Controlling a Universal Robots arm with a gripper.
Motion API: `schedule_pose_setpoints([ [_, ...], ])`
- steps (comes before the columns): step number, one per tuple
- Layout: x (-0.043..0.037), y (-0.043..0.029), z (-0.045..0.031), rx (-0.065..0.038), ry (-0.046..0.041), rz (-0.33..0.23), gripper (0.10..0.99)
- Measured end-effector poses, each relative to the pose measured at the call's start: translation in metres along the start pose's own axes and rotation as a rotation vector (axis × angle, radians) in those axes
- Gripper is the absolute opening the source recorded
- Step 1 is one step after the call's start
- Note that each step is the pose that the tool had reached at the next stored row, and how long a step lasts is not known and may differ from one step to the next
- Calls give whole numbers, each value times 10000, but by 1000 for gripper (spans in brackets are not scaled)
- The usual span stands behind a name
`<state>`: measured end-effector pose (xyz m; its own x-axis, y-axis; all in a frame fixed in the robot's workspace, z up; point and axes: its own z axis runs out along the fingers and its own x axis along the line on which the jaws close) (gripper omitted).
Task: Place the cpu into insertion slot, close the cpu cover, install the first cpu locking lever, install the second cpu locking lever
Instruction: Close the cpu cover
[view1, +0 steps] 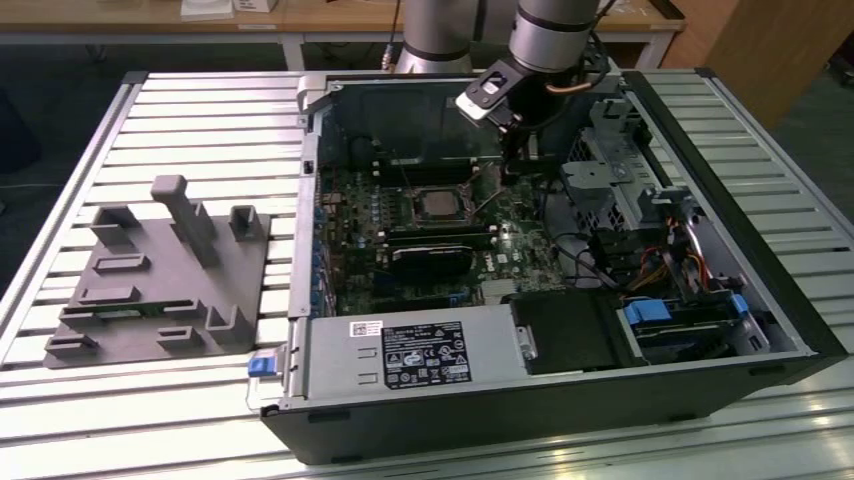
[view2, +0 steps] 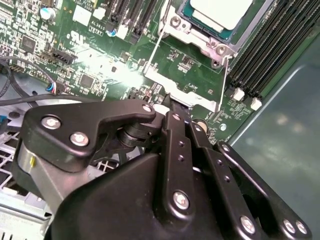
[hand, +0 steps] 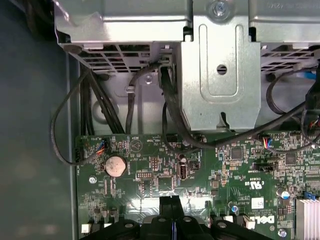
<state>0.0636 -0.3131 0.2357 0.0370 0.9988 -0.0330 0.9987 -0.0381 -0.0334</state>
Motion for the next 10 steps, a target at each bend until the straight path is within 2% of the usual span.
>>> schedule_pose_setpoints([
  [10, -5, -125, 4, -18, 1, 1, 106],
])
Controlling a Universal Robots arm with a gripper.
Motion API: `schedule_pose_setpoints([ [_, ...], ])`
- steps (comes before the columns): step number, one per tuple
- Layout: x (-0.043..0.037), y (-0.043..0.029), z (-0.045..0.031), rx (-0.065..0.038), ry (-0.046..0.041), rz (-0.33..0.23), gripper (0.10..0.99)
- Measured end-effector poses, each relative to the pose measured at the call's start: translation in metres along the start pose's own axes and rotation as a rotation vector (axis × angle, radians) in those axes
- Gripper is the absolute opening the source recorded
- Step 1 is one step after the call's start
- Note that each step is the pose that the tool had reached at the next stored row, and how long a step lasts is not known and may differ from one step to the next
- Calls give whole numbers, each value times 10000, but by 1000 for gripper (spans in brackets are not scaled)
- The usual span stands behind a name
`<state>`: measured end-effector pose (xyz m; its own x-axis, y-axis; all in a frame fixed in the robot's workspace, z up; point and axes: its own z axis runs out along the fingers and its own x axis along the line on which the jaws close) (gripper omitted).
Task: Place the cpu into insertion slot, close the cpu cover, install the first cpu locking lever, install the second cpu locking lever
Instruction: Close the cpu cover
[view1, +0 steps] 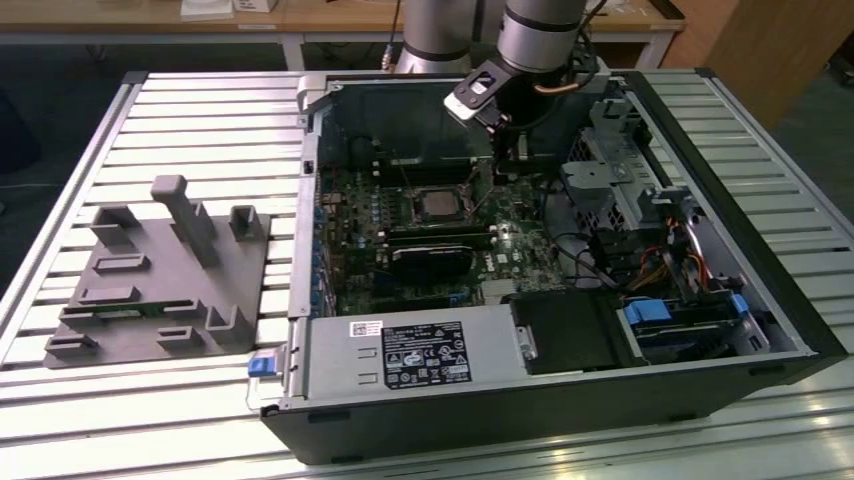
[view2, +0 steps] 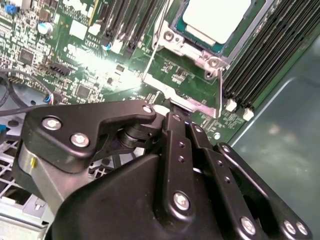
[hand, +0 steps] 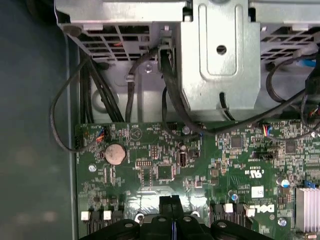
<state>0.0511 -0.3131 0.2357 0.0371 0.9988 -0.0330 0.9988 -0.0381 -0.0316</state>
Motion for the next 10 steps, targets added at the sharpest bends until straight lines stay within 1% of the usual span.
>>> schedule_pose_setpoints([
  [10, -6, -154, 5, -46, 2, 0, 106],
])
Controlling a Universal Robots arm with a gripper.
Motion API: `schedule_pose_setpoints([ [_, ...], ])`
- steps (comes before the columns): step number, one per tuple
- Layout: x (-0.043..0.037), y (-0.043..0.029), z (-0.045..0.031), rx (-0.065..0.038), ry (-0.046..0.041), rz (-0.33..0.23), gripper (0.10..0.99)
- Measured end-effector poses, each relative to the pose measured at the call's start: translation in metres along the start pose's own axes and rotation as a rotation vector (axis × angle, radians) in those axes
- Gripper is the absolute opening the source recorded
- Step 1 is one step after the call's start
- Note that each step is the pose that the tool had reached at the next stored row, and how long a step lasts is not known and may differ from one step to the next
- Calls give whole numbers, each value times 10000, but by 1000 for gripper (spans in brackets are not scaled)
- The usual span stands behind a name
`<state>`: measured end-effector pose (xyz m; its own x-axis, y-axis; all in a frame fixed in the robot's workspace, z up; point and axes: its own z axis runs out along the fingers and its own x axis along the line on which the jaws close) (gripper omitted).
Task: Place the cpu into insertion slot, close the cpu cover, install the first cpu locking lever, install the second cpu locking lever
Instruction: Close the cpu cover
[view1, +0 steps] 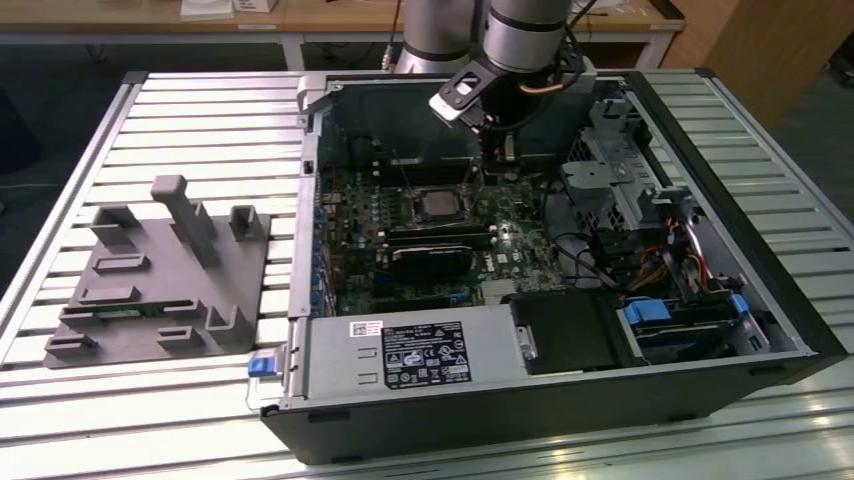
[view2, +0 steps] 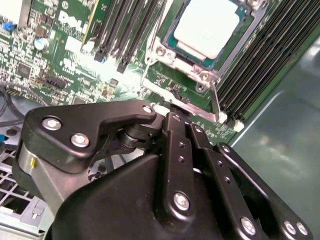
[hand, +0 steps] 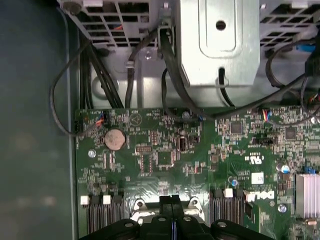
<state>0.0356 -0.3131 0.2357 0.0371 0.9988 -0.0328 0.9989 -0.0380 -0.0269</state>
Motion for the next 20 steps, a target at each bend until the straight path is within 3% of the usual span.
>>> schedule_pose_setpoints([
  [20, -14, -377, 11, -59, 11, 2, 106],
])
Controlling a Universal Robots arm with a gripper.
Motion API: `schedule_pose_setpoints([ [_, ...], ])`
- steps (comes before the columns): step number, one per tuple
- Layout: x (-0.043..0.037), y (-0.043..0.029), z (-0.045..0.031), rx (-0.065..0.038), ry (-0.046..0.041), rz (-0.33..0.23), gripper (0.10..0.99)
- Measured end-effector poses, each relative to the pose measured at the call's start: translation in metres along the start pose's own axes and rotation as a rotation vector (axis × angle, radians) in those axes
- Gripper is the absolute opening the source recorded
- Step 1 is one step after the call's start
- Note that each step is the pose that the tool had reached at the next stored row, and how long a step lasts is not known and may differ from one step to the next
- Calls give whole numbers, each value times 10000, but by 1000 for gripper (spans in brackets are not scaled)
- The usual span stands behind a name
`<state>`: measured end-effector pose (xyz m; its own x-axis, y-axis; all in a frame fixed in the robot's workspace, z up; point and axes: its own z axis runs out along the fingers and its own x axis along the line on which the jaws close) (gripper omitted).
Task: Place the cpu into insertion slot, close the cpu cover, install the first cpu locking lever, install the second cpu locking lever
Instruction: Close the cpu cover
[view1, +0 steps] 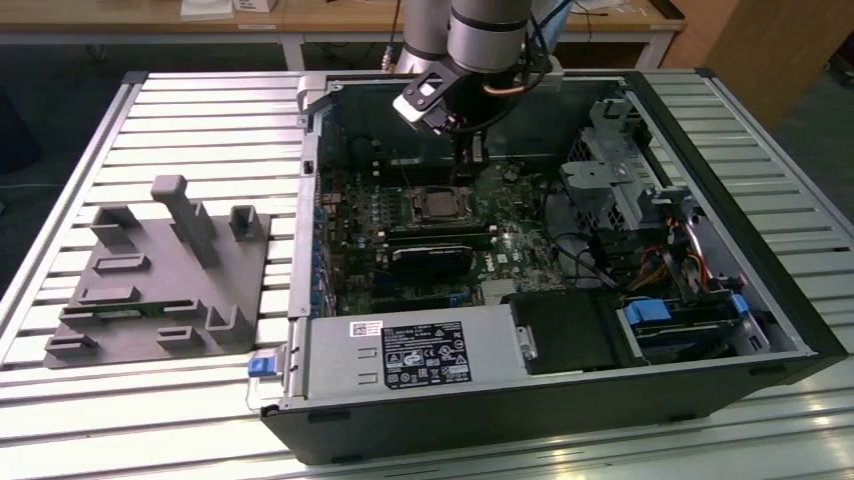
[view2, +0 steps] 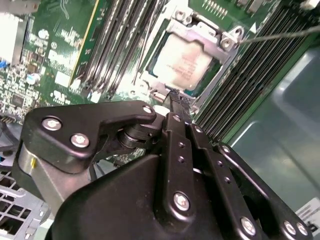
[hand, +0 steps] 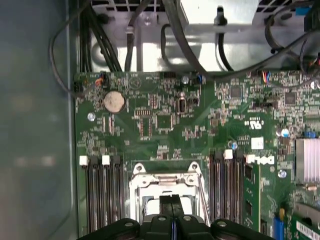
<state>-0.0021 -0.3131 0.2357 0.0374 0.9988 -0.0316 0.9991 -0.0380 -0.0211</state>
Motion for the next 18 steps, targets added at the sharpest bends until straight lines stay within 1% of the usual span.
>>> schedule_pose_setpoints([
  [8, -4, -119, 4, -31, 30, 0, 106],
  [13, -7, -196, 16, -196, 45, -2, 106],
  [16, -8, -219, 33, -339, 95, -23, 106],
  [18, -7, -225, 44, -413, 139, -51, 106],
])
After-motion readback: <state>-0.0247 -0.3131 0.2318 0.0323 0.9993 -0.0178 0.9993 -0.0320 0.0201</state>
